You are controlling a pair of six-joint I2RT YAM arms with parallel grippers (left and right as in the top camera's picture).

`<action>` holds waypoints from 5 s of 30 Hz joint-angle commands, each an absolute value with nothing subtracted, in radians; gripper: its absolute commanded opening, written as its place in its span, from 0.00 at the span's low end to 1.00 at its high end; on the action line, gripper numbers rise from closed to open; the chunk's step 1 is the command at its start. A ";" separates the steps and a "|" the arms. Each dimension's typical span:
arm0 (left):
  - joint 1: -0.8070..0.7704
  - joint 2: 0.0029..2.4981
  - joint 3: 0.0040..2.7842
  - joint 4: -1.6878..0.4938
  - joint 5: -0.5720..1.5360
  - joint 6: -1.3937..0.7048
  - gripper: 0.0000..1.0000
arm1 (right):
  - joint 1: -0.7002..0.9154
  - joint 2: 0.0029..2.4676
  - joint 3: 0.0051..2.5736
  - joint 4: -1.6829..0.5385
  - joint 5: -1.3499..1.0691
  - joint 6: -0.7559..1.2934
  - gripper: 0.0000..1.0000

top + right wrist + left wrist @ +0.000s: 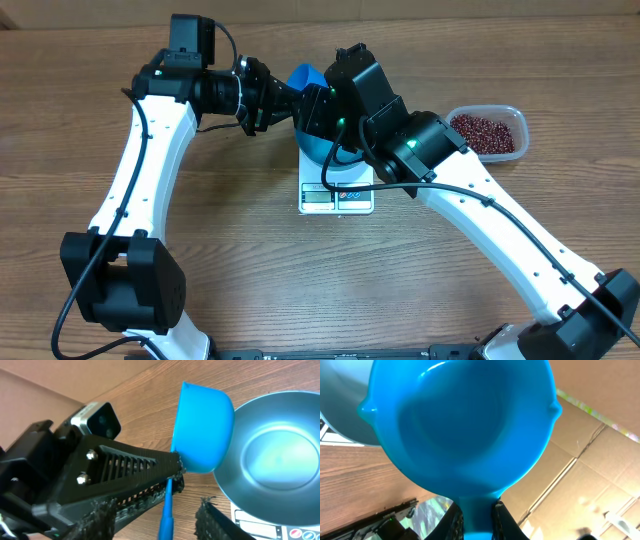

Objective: Scoop item into bowl and weigh 150g on scale

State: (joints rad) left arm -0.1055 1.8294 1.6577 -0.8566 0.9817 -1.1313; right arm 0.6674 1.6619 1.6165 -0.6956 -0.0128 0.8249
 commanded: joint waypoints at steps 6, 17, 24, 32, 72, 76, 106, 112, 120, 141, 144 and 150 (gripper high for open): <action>-0.118 1.819 1.679 -0.842 0.954 -1.187 0.04 | 0.674 1.684 1.622 -0.729 0.002 0.894 0.50; -0.119 1.819 1.679 -0.829 0.958 -1.187 0.05 | 0.674 1.708 1.622 -0.675 0.000 0.897 0.41; -0.119 1.819 1.679 -0.829 0.961 -1.186 0.05 | 0.674 1.713 1.622 -0.663 0.014 0.898 0.28; -0.119 1.819 1.679 -0.818 0.960 -1.186 0.05 | 0.674 1.714 1.622 -0.661 0.030 0.922 0.24; -0.134 1.819 1.679 -0.784 0.942 -1.182 0.14 | 0.674 1.731 1.622 -0.622 0.089 0.969 0.04; -0.134 1.819 1.679 -0.783 0.938 -1.182 0.52 | 0.674 1.731 1.622 -0.630 0.110 0.968 0.04; 0.091 1.819 1.679 -0.578 1.097 -0.429 0.82 | 0.165 1.600 1.895 -1.384 -0.329 0.130 0.04; 0.089 1.819 1.679 -0.743 1.037 -0.127 0.77 | 0.140 1.597 1.901 -1.433 -0.254 -0.063 0.04; -0.001 1.819 1.888 -1.022 0.678 -0.023 0.38 | 0.114 1.597 1.898 -1.479 0.002 -0.083 0.04; -0.624 1.723 1.781 -1.284 0.119 -0.055 0.04 | -0.074 1.597 1.870 -1.530 -0.043 -0.084 0.04; -0.697 1.723 1.684 -1.191 0.092 -0.118 0.04 | -0.074 1.597 1.851 -1.531 -0.043 -0.084 0.04; -0.794 1.724 1.440 -0.930 0.009 -0.260 0.04 | -0.074 1.597 1.819 -1.525 -0.043 -0.084 0.04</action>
State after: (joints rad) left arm -0.7628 1.7241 1.5555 -1.0187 0.1120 -0.1440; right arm -0.0723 1.6215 1.8343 -1.5345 -0.0372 -0.0788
